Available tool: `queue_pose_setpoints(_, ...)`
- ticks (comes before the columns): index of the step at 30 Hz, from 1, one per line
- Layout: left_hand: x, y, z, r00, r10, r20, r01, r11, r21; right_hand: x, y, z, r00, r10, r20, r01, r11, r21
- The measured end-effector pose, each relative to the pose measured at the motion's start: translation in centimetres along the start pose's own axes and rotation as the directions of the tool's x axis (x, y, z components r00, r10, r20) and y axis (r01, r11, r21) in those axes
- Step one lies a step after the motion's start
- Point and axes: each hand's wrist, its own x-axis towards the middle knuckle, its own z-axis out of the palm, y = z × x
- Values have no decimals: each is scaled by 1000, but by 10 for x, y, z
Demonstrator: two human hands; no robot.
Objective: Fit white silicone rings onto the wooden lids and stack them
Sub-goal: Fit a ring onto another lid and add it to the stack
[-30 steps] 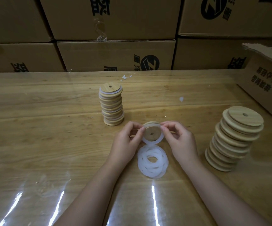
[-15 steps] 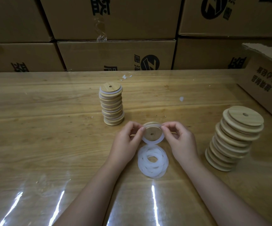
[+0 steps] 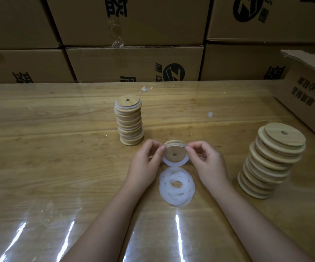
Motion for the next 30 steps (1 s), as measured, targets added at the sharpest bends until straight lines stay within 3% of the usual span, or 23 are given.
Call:
queue_pose_setpoints(7, 2, -2, 1, 998, -66, 12, 67, 996, -67, -1, 1, 0, 1000, 5, 27, -6, 1000, 18)
queue_pose_setpoints(19, 0, 0, 1, 999, -33, 20, 35, 986, -163, 0, 1, -1, 999, 9, 48, -12, 998, 66)
queue_pose_setpoints(24, 0, 0, -1, 996, 31, 82, -29, 999, -25, 0, 3, 0, 998, -5, 66, 0, 996, 85)
queue_pose_setpoints(30, 2, -1, -3, 997, -16, 80, 24, 994, -103, 0, 4, 0, 998, -1, 67, -4, 997, 78)
